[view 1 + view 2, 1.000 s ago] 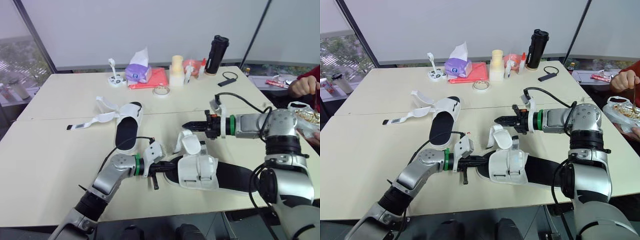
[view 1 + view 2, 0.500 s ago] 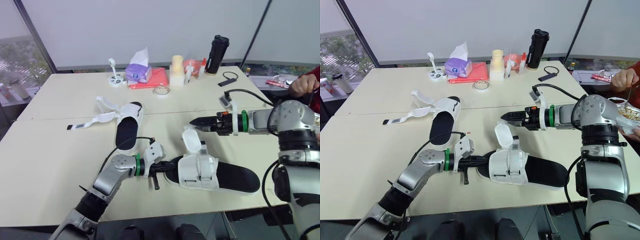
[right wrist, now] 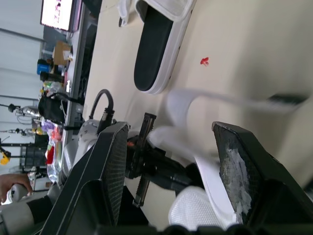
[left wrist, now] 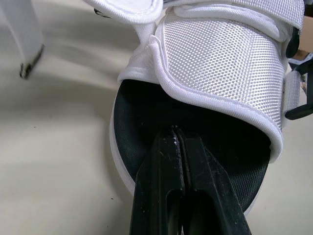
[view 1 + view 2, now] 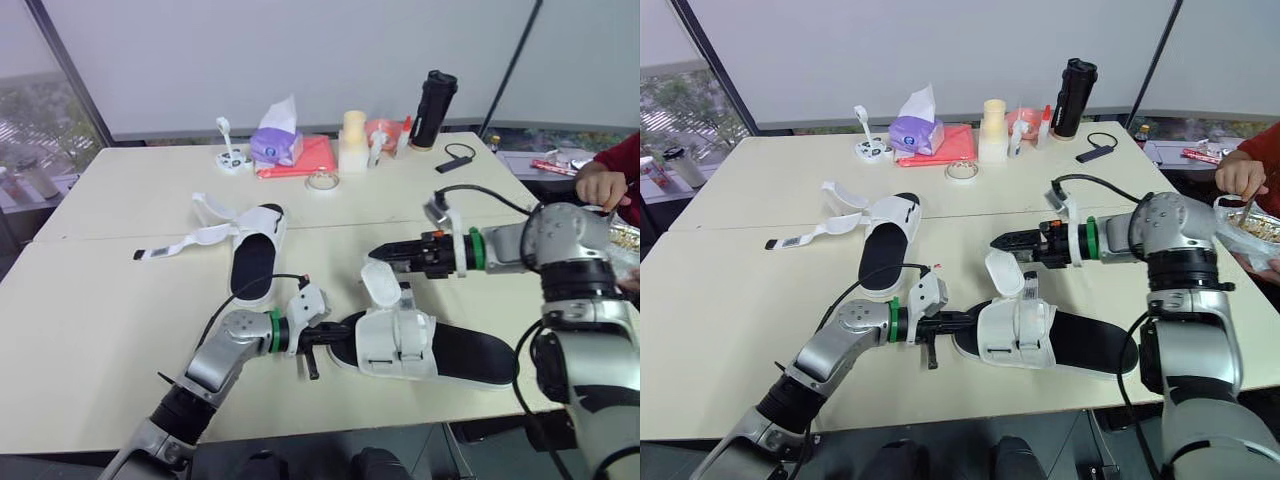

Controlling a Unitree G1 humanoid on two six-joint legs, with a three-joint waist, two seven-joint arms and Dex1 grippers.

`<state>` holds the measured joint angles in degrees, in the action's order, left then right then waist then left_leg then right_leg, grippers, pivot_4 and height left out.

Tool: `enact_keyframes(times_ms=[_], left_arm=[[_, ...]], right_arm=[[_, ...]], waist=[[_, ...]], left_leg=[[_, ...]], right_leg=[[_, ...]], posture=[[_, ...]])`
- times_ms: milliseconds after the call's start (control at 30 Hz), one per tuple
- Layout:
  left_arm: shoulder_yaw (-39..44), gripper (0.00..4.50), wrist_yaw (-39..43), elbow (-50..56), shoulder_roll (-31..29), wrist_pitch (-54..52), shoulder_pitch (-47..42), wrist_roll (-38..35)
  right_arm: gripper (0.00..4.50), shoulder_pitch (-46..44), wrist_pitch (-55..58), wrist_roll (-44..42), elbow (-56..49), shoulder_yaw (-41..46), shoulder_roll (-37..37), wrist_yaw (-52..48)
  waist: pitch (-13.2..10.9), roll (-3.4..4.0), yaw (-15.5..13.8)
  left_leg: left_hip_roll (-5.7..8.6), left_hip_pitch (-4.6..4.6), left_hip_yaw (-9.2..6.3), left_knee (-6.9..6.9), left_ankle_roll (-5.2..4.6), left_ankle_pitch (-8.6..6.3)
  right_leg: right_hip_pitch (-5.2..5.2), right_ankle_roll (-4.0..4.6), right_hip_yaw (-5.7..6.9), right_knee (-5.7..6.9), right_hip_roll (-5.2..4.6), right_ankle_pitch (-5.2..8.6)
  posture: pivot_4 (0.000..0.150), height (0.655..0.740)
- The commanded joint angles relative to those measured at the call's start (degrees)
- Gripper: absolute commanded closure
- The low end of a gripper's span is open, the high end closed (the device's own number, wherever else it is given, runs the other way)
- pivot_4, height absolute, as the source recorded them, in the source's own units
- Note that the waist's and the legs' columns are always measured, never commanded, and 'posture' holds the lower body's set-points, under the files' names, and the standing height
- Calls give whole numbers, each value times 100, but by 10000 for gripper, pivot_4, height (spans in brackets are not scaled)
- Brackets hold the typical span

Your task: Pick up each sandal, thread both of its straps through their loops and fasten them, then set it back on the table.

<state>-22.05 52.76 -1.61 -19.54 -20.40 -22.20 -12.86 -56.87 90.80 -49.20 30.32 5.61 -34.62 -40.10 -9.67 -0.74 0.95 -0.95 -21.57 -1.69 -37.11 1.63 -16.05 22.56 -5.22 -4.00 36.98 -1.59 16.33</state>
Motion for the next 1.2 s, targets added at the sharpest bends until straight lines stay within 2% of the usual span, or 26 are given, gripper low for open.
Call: enact_keyframes(times_ms=[33,200,367,467,600,800,867,1000,1067,1100,1200], left_arm=[[-188,45000,-184,-400,-120,-194,239,401],[-174,45000,-226,-399,-128,-196,258,399],[-168,45000,-248,-418,-119,-201,247,394],[-161,45000,-287,-429,-94,-204,248,397],[-150,45000,-302,-451,-77,-219,237,384],[-145,45000,-301,-470,-75,-225,221,379],[-143,45000,-299,-465,-84,-241,222,376],[-131,45000,-290,-460,-113,-251,227,383],[-121,45000,-276,-451,-139,-259,230,389],[-118,45000,-270,-452,-153,-256,231,387],[-120,45000,-254,-456,-183,-250,227,383]], right_arm=[[16355,-43,-88,152,24,260,103,55],[16355,-267,-141,333,526,724,423,272],[16355,-277,-110,457,529,759,497,258],[24942,-290,-164,503,452,754,504,213],[44840,-295,-314,525,326,795,519,161],[44840,-76,-772,453,-119,793,528,-98],[44840,411,-1594,513,-1294,518,458,-479],[44840,1451,-3825,1399,-3274,-247,231,-966],[44840,2259,-6061,2781,-4160,-1124,-323,-1407],[44840,2511,-6822,3228,-4345,-1378,-500,-1537],[44840,3093,-10732,5487,-4078,-2006,-1222,-953]], waist=[[0,0,-1],[0,0,5],[0,0,5],[0,0,6],[0,0,6],[-1,1,8],[-2,0,-4],[-3,2,22],[-4,2,2],[-5,-2,10],[-7,-6,31]], left_leg=[[0,0,0,0,0,0],[0,2,0,1,0,0],[0,1,0,1,0,0],[1,1,0,1,0,0],[1,1,0,1,0,0],[1,0,0,1,0,0],[1,-2,-1,2,0,0],[2,-10,-2,2,0,0],[3,-9,-2,1,1,0],[5,-12,-2,1,1,0],[11,3,8,6,4,-1]], right_leg=[[0,-1,0,0,-1,0],[-1,-1,0,0,-2,-1],[-1,-1,0,0,-2,-1],[-1,0,0,0,-2,-1],[-1,0,0,-1,-2,0],[0,0,0,-1,-1,0],[0,0,1,-2,-1,0],[8,-20,3,-2,2,-2],[8,-32,3,-1,3,-3],[9,-34,5,-3,2,-1],[-7,-65,10,-17,0,18]], posture=[[1500,7400],[1500,7400],[1500,7400],[1500,7400],[1500,7400],[1500,7400],[1500,7400],[1500,7400],[1500,7400],[1500,7400],[1500,7400]])
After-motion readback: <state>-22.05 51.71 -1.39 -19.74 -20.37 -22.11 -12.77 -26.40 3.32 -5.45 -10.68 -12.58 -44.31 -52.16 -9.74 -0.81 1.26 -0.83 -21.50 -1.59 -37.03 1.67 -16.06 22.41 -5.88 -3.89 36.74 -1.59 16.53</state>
